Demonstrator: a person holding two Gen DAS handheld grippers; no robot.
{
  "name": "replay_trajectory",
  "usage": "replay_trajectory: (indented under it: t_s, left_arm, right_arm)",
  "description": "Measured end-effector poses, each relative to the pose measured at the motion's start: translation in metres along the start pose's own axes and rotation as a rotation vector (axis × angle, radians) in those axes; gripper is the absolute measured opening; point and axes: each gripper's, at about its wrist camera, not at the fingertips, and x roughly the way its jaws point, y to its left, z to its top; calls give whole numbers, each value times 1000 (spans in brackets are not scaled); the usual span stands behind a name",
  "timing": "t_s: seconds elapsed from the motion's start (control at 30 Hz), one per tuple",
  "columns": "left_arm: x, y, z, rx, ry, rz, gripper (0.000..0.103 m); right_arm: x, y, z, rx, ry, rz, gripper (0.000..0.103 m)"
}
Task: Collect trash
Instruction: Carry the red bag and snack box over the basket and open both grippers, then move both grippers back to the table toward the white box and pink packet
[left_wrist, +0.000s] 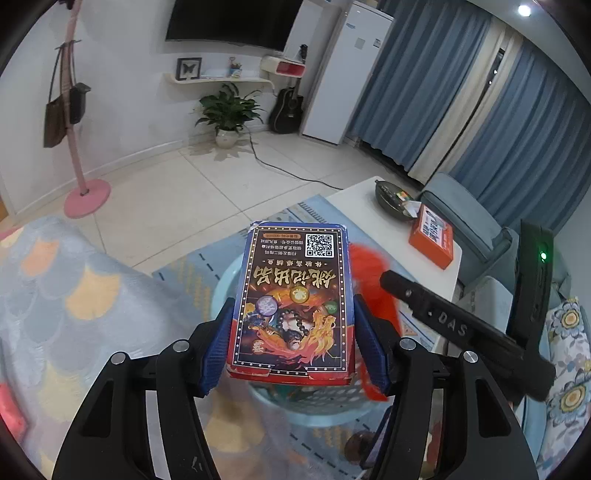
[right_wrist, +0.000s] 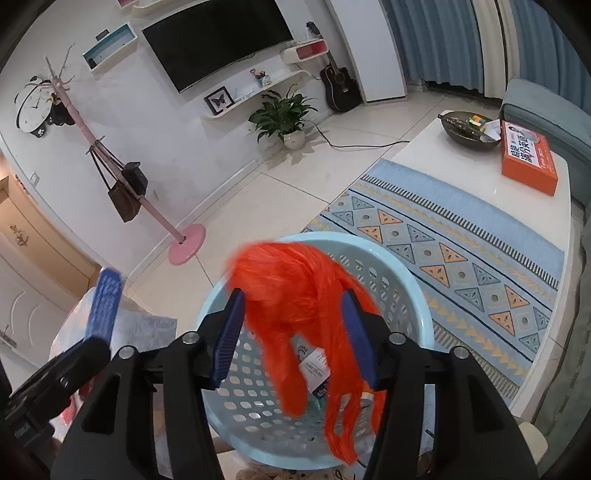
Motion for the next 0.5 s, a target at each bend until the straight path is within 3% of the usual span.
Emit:
replay_trajectory:
  t_s: [0.1, 0.5]
  left_arm:
    - [0, 1, -1, 0, 6, -11, 78]
    - [-41, 8, -24, 18, -34, -9, 78]
  right_arm:
    - [-7, -4, -1, 11, -7, 21, 56]
    - [-50, 23, -10, -36, -50, 72, 57]
